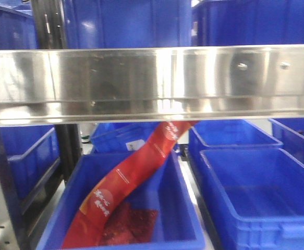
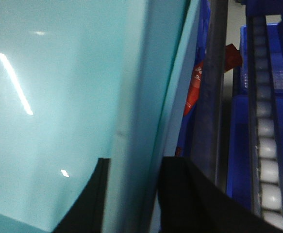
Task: Move two blue bins to right shelf middle
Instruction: 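Turn the base and approach the other rack holding the teal bin, then lower the teal bin onto the upper shelf with both grippers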
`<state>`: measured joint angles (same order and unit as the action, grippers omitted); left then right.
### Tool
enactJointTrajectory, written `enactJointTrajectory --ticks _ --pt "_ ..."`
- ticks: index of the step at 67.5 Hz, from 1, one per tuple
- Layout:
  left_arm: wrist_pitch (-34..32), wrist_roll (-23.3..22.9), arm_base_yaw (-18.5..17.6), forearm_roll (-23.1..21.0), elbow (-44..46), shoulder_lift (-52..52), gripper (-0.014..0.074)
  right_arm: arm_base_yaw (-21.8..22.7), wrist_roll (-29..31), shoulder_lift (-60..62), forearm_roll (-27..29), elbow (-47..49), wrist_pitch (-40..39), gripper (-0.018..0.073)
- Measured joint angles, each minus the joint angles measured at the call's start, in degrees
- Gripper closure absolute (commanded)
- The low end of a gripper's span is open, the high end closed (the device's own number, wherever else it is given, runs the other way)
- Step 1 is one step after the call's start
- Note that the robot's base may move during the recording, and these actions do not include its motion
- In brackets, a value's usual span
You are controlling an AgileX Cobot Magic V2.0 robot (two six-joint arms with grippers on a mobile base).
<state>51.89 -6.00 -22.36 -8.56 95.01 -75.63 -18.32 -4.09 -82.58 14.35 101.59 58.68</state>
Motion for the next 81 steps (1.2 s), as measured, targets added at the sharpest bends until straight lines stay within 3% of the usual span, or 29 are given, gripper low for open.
enactJointTrajectory --ticks 81 --pt "0.00 0.10 0.00 0.00 0.00 0.00 0.0707 0.00 0.00 0.00 0.00 0.00 0.00 0.0712"
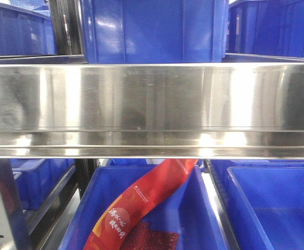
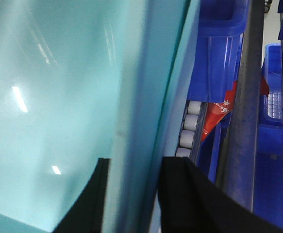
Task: Move two blue bins to right shelf middle
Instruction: 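Lower the teal bin onto the upper shelf with both grippers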
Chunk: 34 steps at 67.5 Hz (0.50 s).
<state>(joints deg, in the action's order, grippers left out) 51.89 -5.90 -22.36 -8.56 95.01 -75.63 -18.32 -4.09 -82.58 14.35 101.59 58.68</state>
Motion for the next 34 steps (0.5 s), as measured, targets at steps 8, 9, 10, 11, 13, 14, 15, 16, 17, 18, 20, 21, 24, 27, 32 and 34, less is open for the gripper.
enactJointTrajectory --ticks 8,9,10,11,13,14,15,16,17,18,20,21,24,27,32,34 --pt "0.00 0.00 0.00 0.00 0.00 0.00 0.0707 0.00 0.00 0.00 0.00 0.00 0.00 0.0712" --pt "0.00 0.00 0.00 0.00 0.00 0.00 0.0707 0.00 0.00 0.00 0.00 0.00 0.00 0.0712" --pt "0.00 0.00 0.00 0.00 0.00 0.00 0.0707 0.00 0.00 0.00 0.00 0.00 0.00 0.0712" --pt "0.00 0.00 0.00 0.00 0.00 0.00 0.0707 0.00 0.00 0.00 0.00 0.00 0.00 0.0712" --pt "0.00 0.00 0.00 0.00 0.00 0.00 0.0707 0.00 0.00 0.00 0.00 0.00 0.00 0.0712" --pt "0.00 0.00 0.00 0.00 0.00 0.00 0.0707 0.00 0.00 0.00 0.00 0.00 0.00 0.0712" --pt "0.00 0.00 0.00 0.00 0.00 0.00 0.0707 0.00 0.00 0.00 0.00 0.00 0.00 0.0712" --pt "0.00 0.00 0.00 0.00 0.00 0.00 0.0707 0.00 0.00 0.00 0.00 0.00 0.00 0.0712" --pt "0.00 0.00 0.00 0.00 0.00 0.00 0.0707 0.00 0.00 0.00 0.00 0.00 0.00 0.0712" --pt "0.00 0.00 0.00 0.00 0.00 0.00 0.0707 0.00 0.00 0.00 0.00 0.00 0.00 0.0712" --pt "0.00 0.00 0.00 0.00 0.00 0.00 0.0707 0.00 0.00 0.00 0.00 0.00 0.00 0.0712" --pt "0.00 0.00 0.00 0.00 0.00 0.00 0.0707 0.00 0.00 0.00 0.00 0.00 0.00 0.0712" --pt "0.00 0.00 0.00 0.00 0.00 0.00 0.0707 0.00 0.00 0.00 0.00 0.00 0.00 0.0712" --pt "0.00 0.00 0.00 0.00 0.00 0.00 0.0707 0.00 0.00 0.00 0.00 0.00 0.00 0.0712" --pt "0.00 0.00 0.00 0.00 0.00 0.00 0.0707 0.00 0.00 0.00 0.00 0.00 0.00 0.0712" --pt "0.00 0.00 0.00 0.00 0.00 0.00 0.0707 0.00 0.00 0.00 0.00 0.00 0.00 0.0712"
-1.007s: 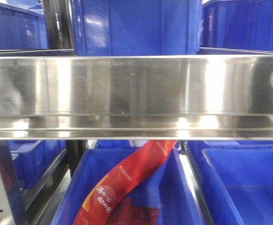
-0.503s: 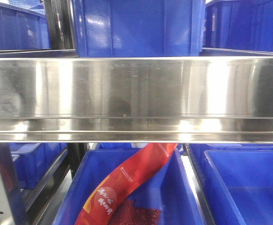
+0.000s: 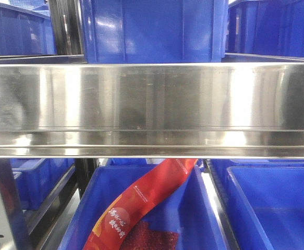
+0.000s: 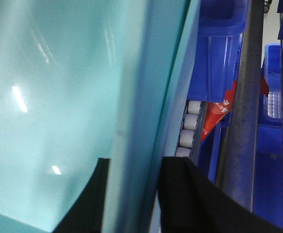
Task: Move two blue bins to right shelf middle
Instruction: 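Lower the teal bin onto the upper shelf with both grippers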
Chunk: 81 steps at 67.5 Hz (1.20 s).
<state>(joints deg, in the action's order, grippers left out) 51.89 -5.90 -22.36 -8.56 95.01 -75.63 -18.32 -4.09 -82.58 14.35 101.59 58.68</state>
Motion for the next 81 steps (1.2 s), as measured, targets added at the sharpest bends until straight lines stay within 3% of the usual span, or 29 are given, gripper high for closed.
enactJointTrajectory --ticks 21,42,69,75,81 --pt "-0.17 0.00 0.00 0.00 0.00 0.00 0.0707 0.00 0.00 0.00 0.00 0.00 0.37 0.0712" --pt "9.33 -0.12 0.00 -0.20 -2.01 -4.66 0.0707 0.00 -0.11 -1.38 -0.36 -5.93 5.12 0.0712" --pt "8.83 -0.24 0.00 1.05 -9.84 -10.33 0.0699 0.00 -0.11 -4.47 -0.39 -17.41 -2.04 0.0705" --pt "8.13 -0.24 0.00 1.23 -9.98 -10.33 0.0623 -0.12 0.00 -4.82 -0.39 -17.38 -2.71 0.0614" --pt "7.98 -0.24 0.00 1.33 -9.98 -10.33 0.0477 -0.12 0.00 -4.95 -0.29 -17.38 -2.86 0.0416"
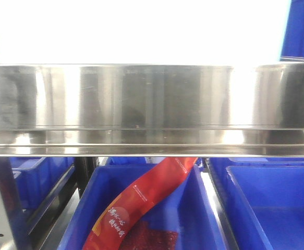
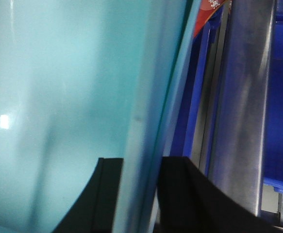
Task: Move two blue bins to right shelf middle
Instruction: 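Lower the teal bin onto the upper shelf with both grippers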
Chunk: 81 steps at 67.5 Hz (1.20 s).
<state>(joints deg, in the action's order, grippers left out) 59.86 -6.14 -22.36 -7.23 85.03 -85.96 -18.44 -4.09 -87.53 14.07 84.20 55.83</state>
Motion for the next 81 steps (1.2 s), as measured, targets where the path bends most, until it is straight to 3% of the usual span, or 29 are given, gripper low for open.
enactJointTrajectory --ticks 8,13,20,32,38,43,59,64,81 --pt "-0.85 0.00 0.00 -0.28 0.00 0.00 0.0250 0.00 0.51 0.01 0.34 0.00 -1.37 0.0099" --pt "-1.44 0.00 0.00 -0.50 0.11 0.00 0.0116 0.00 0.79 0.24 0.44 0.00 -2.02 -0.0020" --pt "-1.44 0.00 0.00 -0.88 1.22 0.11 0.0010 0.00 1.01 0.48 0.57 0.00 -2.35 0.0008" --pt "-1.57 0.00 0.00 -0.89 3.96 3.48 0.0013 0.00 1.13 4.13 0.68 0.00 -4.26 0.0126" --pt "-1.57 0.00 0.00 -0.41 4.41 6.99 0.0070 0.00 1.13 7.70 -0.41 0.00 -5.26 0.0237" --pt "-1.57 0.00 0.00 1.77 4.41 9.70 0.0179 0.00 1.13 10.34 -2.31 0.00 -5.40 0.0351" --pt "-3.45 0.00 0.00 9.86 -0.72 20.25 0.0706 0.00 0.61 18.39 -9.04 -4.23 -5.63 0.0671" --pt "-5.20 -0.10 0.00 10.92 -4.43 23.77 0.0706 0.00 0.61 20.82 -9.53 -7.71 -6.34 0.0722" --pt "-13.99 -4.00 0.00 14.51 -22.45 36.23 0.0707 0.00 0.50 30.22 -10.37 -25.02 -13.83 0.0720"
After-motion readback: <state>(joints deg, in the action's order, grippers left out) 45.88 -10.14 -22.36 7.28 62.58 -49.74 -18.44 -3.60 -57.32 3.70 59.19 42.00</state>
